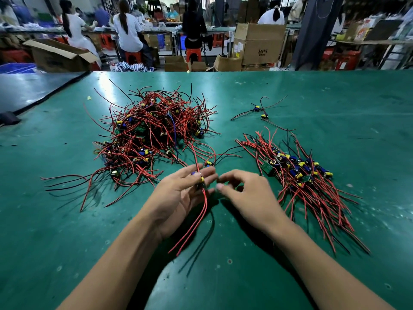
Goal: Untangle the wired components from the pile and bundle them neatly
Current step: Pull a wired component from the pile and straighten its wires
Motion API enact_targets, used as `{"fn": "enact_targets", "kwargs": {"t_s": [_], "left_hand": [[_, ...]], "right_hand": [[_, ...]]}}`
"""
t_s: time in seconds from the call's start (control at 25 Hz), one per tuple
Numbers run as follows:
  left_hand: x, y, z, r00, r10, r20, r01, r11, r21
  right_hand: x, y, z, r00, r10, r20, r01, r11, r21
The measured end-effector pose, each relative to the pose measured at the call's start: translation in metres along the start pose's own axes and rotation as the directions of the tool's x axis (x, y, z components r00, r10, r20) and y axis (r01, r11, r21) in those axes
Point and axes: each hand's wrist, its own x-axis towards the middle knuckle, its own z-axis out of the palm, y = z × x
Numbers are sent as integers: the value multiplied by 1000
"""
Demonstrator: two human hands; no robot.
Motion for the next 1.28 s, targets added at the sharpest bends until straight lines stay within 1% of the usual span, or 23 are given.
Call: {"fn": "enact_targets", "kwargs": {"t_s": [0.08, 0.12, 0.2, 0.28, 0.32, 0.36, 0.4, 0.44, 0.48, 0.52, 0.56, 0.6, 0.64, 0.68, 0.72, 0.8, 0.88, 0.92, 0.96, 1.04, 1.16, 1.24, 1.28], "left_hand": [[-1, 2, 1, 997, 77, 23, -78, 996, 52], [-1, 3, 2, 995, 97, 28, -99, 991, 85], [-1, 2, 4, 994, 109, 31, -111, 989, 96], [-1, 0, 5, 993, 105, 48, -108, 992, 62], [-2, -2, 5, 992, 112, 56, -115, 992, 57], [-1, -4, 4, 990, 128, 66, -132, 990, 53], [-1, -5, 3, 986, 144, 88, -147, 988, 38], [-1, -6, 2, 981, 149, 126, -152, 988, 15], [-1, -6, 1, 975, 143, 168, -143, 990, -11], [-1, -7, 1, 971, 127, 203, -123, 992, -33], [0, -7, 0, 971, 108, 213, -100, 994, -49], [1, -8, 0, 978, 82, 192, -71, 996, -61], [2, -8, 1, 988, 41, 150, -32, 998, -60], [3, -9, 1, 992, -16, 124, 22, 999, -47], [1, -9, 3, 990, -79, 114, 83, 996, -31], [-2, -7, 5, 975, -171, 144, 170, 985, 17], [-6, -7, 6, 963, -193, 190, 177, 979, 99], [-8, -8, 6, 960, -182, 214, 157, 979, 130], [-9, -9, 7, 959, -171, 226, 138, 978, 154], [-8, -11, 7, 970, -143, 194, 105, 976, 191], [-4, -12, 4, 984, -116, 133, 93, 982, 166], [-4, -12, 5, 987, -113, 117, 93, 982, 165], [-5, -12, 6, 987, -114, 114, 92, 979, 180]], "right_hand": [[-4, -4, 2, 987, -102, 120, 115, 988, -101], [-4, -6, 3, 985, -120, 123, 134, 984, -114], [-7, -9, 5, 985, -166, 46, 170, 981, -99], [-9, -13, 8, 975, -199, -95, 203, 979, 33], [-8, -15, 9, 974, -163, -154, 186, 972, 147], [-8, -19, 9, 982, -91, -168, 138, 947, 290], [-8, -24, 8, 992, -6, -126, 64, 885, 461], [-6, -28, 6, 996, 71, -54, -21, 776, 631], [-3, -31, 3, 991, 134, 31, -109, 634, 765], [-1, -33, -2, 977, 178, 121, -195, 494, 847], [0, -34, -7, 956, 198, 218, -279, 375, 884], [1, -34, -12, 931, 190, 313, -357, 282, 891], [1, -34, -16, 906, 157, 393, -419, 216, 882], [0, -34, -19, 883, 111, 457, -470, 184, 863], [-1, -34, -21, 861, 66, 504, -507, 194, 840], [-3, -34, -22, 816, 52, 576, -563, 300, 770], [-4, -33, -22, 787, 87, 611, -592, 385, 708], [-5, -34, -20, 794, 96, 600, -581, 411, 703], [-5, -33, -18, 818, 116, 563, -550, 445, 707], [-4, -32, -14, 878, 178, 445, -464, 545, 698], [-4, -29, -7, 943, 203, 263, -329, 684, 651], [-4, -27, -5, 965, 183, 187, -261, 721, 642], [-4, -26, -5, 967, 176, 182, -252, 719, 648]]}}
